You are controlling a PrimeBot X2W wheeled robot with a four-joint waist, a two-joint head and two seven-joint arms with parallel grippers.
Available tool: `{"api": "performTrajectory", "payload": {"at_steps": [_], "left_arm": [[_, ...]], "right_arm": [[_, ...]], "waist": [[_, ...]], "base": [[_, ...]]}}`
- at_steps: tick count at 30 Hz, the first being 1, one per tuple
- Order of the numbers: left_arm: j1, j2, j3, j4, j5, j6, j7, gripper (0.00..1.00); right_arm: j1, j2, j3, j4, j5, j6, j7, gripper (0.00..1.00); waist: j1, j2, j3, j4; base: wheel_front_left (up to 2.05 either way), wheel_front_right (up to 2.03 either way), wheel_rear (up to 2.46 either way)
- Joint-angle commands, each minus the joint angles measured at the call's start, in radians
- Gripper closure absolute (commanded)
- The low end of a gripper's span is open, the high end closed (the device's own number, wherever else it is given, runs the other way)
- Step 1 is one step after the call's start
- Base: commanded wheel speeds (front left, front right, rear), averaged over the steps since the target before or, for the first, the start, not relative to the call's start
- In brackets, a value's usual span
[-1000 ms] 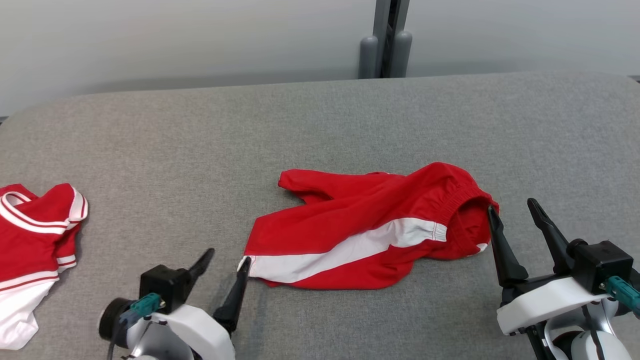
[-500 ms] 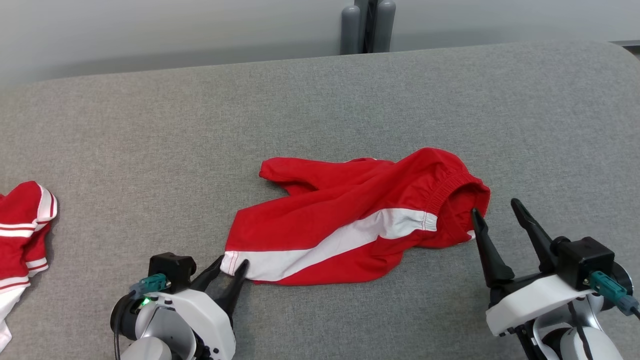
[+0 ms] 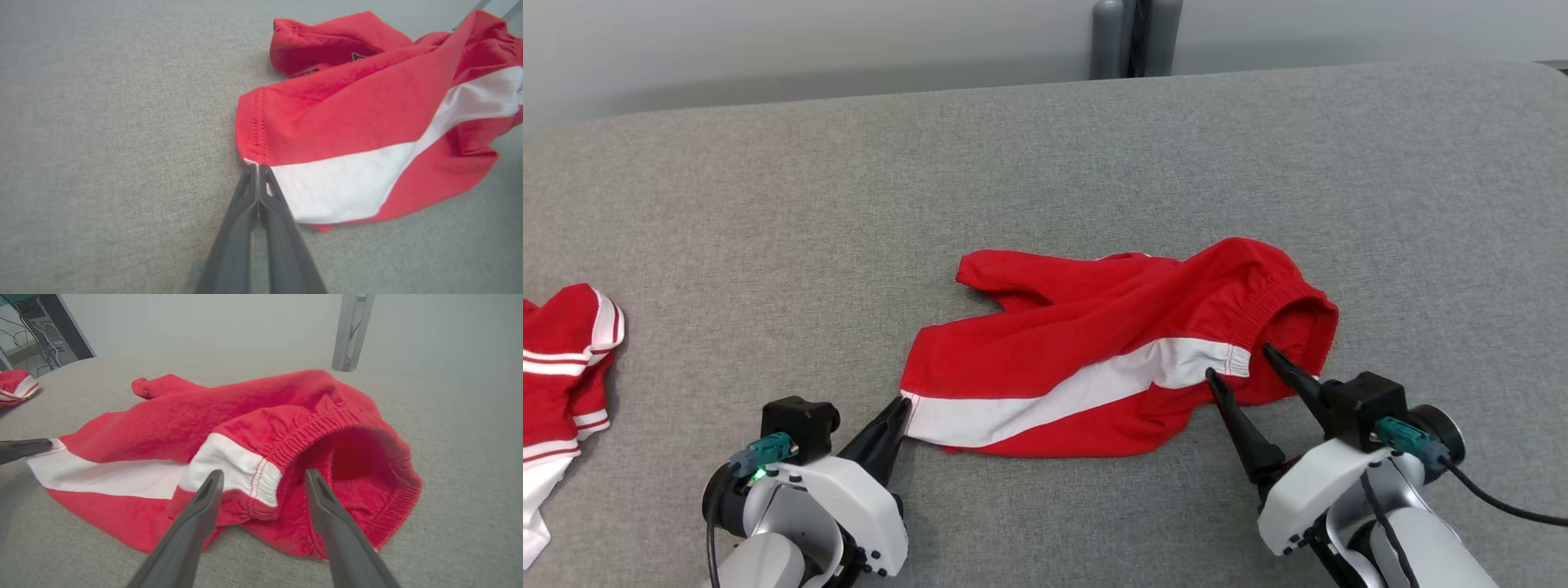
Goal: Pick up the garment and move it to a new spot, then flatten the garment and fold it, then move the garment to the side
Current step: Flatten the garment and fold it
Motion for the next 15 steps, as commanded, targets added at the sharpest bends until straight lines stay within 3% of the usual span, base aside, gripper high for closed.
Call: {"api": "performTrajectory", "payload": {"at_steps": [1, 2, 3, 4, 10, 15], "left_arm": [[-0.028, -0.003, -0.001, -0.002, 0.013, 0.001, -0.013, 1.00], [-0.030, -0.004, -0.001, -0.005, 0.014, 0.002, -0.020, 1.00], [-0.029, -0.004, 0.000, -0.008, 0.014, 0.005, -0.026, 1.00], [-0.028, -0.004, 0.001, -0.012, 0.018, 0.008, -0.032, 1.00], [-0.035, -0.003, 0.025, -0.073, 0.025, 0.032, -0.083, 1.00], [-0.052, 0.026, 0.072, -0.189, 0.049, 0.081, -0.130, 1.00]], "right_arm": [[-0.059, -0.015, 0.043, 0.083, 0.020, 0.000, -0.021, 0.00], [-0.069, -0.017, 0.051, 0.099, 0.028, 0.000, -0.024, 0.13], [-0.075, -0.018, 0.058, 0.108, 0.035, 0.000, -0.031, 0.66], [-0.079, -0.022, 0.062, 0.115, 0.041, 0.000, -0.036, 1.00], [-0.079, -0.039, 0.046, 0.062, 0.094, 0.000, -0.074, 1.00], [-0.091, -0.030, 0.008, -0.086, 0.243, 0.000, -0.078, 1.00]], "waist": [[-0.0001, -0.0001, 0.003, 0.021], [-0.0001, -0.0001, 0.002, 0.026], [-0.0001, -0.0001, 0.002, 0.029], [-0.0001, -0.0001, 0.002, 0.033], [-0.0001, -0.0001, -0.006, 0.043], [-0.0001, -0.0001, -0.018, 0.031]], "base": [[0.00, 0.00, 0.00], [0.00, 0.00, 0.00], [0.00, 0.00, 0.00], [0.00, 0.00, 0.00], [0.00, 0.00, 0.00], [0.00, 0.00, 0.00]]}}
